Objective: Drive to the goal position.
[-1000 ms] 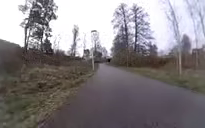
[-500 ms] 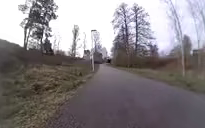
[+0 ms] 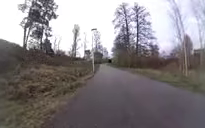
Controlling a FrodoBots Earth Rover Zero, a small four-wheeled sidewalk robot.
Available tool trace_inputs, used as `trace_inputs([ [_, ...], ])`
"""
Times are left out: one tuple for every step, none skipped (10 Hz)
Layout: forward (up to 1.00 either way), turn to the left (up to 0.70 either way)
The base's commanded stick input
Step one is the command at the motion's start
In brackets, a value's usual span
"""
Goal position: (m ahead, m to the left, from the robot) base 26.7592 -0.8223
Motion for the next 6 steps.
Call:
trace_inputs([
  [0.7,0.0],
  [0.7,0.0],
  [0.7,0.0],
  [0.7,0.0],
  [0.7,0.0],
  [0.7,0.0],
])
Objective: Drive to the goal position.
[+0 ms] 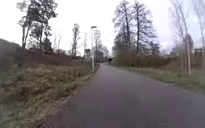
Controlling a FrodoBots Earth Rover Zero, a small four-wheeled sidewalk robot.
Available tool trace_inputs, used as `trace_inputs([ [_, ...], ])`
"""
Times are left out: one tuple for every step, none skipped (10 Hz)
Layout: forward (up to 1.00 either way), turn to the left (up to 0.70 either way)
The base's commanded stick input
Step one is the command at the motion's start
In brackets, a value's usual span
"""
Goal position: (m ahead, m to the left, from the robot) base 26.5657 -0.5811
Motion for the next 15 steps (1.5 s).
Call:
trace_inputs([
  [0.7,0.0],
  [0.7,0.0],
  [0.7,0.0],
  [0.7,0.0],
  [0.7,0.0],
  [0.7,0.0],
  [0.7,0.0],
  [0.7,0.0],
  [0.7,0.0],
  [0.7,0.0],
  [0.7,0.0],
  [0.7,0.0],
  [0.7,0.0],
  [0.7,0.0],
  [0.7,0.0],
])
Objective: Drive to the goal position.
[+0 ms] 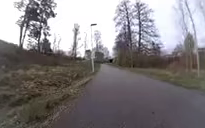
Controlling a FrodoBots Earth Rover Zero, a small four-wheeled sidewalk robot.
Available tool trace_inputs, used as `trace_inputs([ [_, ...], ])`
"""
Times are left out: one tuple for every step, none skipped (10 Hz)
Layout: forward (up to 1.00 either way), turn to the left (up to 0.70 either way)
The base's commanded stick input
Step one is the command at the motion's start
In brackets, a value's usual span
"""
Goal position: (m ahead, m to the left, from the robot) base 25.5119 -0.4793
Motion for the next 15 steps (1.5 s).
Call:
trace_inputs([
  [0.7,0.0],
  [0.7,0.0],
  [0.7,0.0],
  [0.7,0.0],
  [0.7,0.0],
  [0.7,0.0],
  [0.7,0.0],
  [0.7,0.0],
  [0.7,0.0],
  [0.7,0.0],
  [0.7,0.0],
  [0.7,0.0],
  [0.7,0.0],
  [0.7,0.0],
  [0.7,0.0],
])
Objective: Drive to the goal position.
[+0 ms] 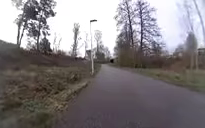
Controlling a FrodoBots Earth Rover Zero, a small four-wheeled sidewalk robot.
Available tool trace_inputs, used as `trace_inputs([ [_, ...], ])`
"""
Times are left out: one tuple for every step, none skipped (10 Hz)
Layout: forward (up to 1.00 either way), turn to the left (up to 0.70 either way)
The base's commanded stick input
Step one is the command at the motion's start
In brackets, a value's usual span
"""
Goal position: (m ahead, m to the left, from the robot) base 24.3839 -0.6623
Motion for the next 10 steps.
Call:
trace_inputs([
  [0.7,0.0],
  [0.7,0.0],
  [0.7,0.0],
  [0.7,0.0],
  [0.7,0.0],
  [0.7,0.0],
  [0.7,0.0],
  [0.7,0.0],
  [0.7,0.0],
  [0.7,0.0],
])
